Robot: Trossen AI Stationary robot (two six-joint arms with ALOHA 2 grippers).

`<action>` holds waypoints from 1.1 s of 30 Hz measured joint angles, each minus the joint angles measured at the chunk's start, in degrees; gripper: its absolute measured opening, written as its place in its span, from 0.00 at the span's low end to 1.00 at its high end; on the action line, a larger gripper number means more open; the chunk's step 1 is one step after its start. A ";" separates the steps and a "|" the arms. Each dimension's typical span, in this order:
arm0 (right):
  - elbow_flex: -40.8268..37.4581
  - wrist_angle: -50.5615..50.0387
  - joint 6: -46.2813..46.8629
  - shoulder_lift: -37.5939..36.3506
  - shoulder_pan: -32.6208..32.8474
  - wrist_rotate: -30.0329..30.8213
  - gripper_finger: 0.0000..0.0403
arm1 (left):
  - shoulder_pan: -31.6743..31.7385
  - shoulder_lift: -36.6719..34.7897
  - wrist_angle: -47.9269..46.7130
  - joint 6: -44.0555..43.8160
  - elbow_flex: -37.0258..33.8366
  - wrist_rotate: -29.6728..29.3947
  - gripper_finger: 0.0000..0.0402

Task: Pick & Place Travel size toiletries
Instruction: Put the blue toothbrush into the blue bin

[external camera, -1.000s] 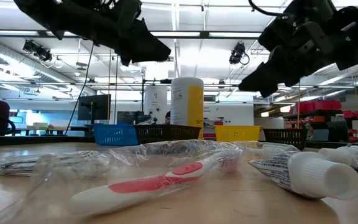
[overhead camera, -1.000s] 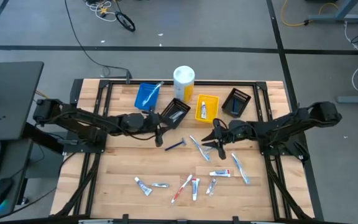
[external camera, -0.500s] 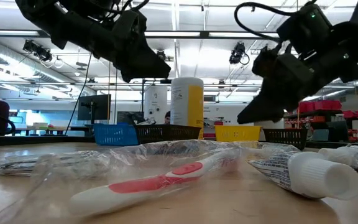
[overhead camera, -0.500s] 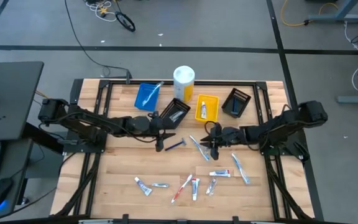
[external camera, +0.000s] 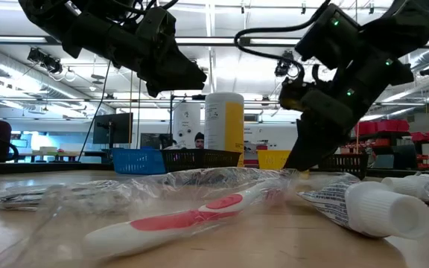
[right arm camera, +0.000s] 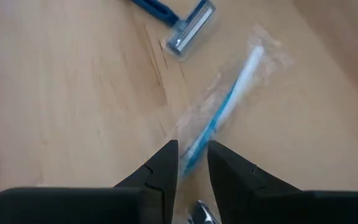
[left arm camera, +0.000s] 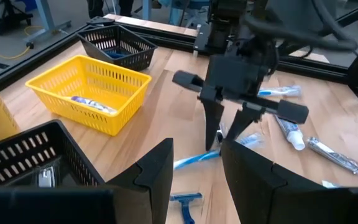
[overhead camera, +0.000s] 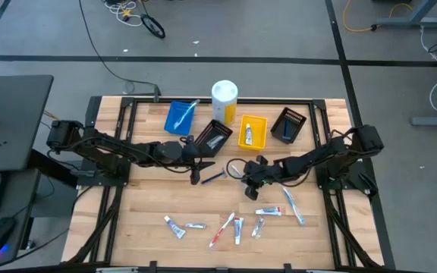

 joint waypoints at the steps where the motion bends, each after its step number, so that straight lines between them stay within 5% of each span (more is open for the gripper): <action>1: 0.16 0.83 0.72 0.74 0.00 -0.34 0.24 | 0.00 0.00 0.02 0.16 0.00 0.00 0.37; 8: 0.41 2.23 4.34 4.32 0.00 -0.19 0.22 | 0.00 0.00 -0.12 0.24 0.00 0.00 0.37; 17: 0.11 7.22 3.93 4.46 -0.81 -2.57 0.06 | 0.00 0.00 -0.18 0.22 -0.02 0.00 0.37; 27: -0.02 8.47 0.61 -3.14 -3.12 -4.16 0.06 | 0.00 0.00 -0.18 -0.11 -0.02 0.00 0.37; 33: 0.00 18.80 -9.60 -7.27 -4.13 0.98 0.05 | 0.00 0.00 0.06 -2.77 -0.02 -0.13 0.37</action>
